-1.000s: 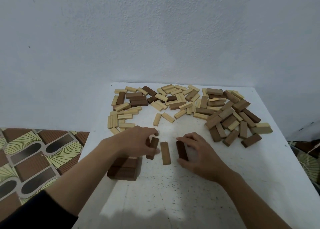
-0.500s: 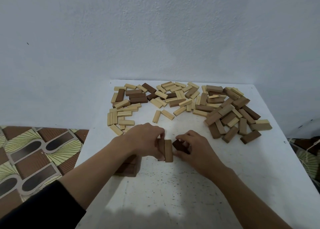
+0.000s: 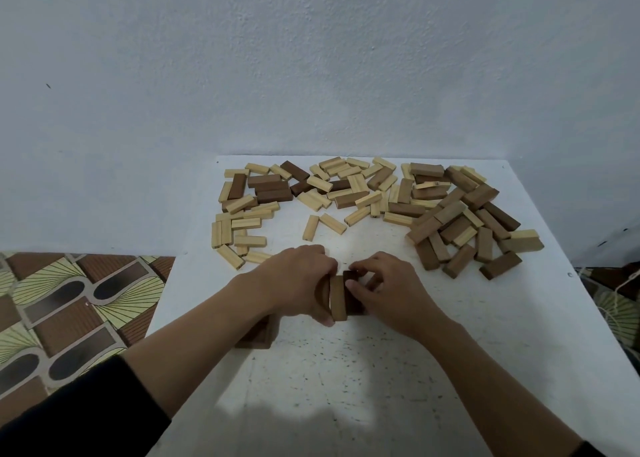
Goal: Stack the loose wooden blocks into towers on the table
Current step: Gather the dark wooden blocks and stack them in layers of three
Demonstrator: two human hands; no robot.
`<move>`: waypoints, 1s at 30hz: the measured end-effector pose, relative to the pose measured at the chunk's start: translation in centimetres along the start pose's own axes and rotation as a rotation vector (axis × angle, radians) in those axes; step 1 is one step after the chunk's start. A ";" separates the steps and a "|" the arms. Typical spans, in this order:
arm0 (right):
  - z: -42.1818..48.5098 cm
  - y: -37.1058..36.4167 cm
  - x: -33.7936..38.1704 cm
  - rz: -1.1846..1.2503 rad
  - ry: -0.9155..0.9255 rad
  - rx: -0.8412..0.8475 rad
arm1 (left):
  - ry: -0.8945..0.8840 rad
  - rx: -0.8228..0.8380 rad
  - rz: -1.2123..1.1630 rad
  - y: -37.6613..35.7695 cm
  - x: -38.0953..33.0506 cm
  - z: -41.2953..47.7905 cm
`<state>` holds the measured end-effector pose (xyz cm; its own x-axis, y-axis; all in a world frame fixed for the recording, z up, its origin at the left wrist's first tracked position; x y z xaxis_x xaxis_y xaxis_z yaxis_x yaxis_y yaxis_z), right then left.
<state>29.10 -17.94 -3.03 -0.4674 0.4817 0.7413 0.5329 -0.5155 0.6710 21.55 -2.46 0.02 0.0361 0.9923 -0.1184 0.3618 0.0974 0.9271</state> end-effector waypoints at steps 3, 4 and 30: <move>0.2 0.9 -0.4 0.068 -0.041 0.184 | -0.003 0.017 -0.029 0.3 0.2 0.4; 0.2 1.0 -0.5 0.083 -0.046 0.241 | -0.004 0.014 -0.027 0.3 0.3 0.5; -0.8 0.7 -0.6 0.010 0.131 0.251 | 0.060 -0.089 -0.136 -1.0 -0.2 -0.2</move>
<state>29.16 -19.18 -3.01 -0.5398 0.3731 0.7546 0.6885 -0.3200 0.6508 20.98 -2.77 -0.82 -0.0644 0.9720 -0.2259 0.2753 0.2348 0.9322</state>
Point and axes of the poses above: each hand's wrist, its own z-axis towards the middle knuckle, its own y-axis out of the back of the hand, x = y × z, the point moved 3 cm from there along z, towards the middle knuckle, and after that the axes turned 8 degrees about z, right-handed, at the moved point
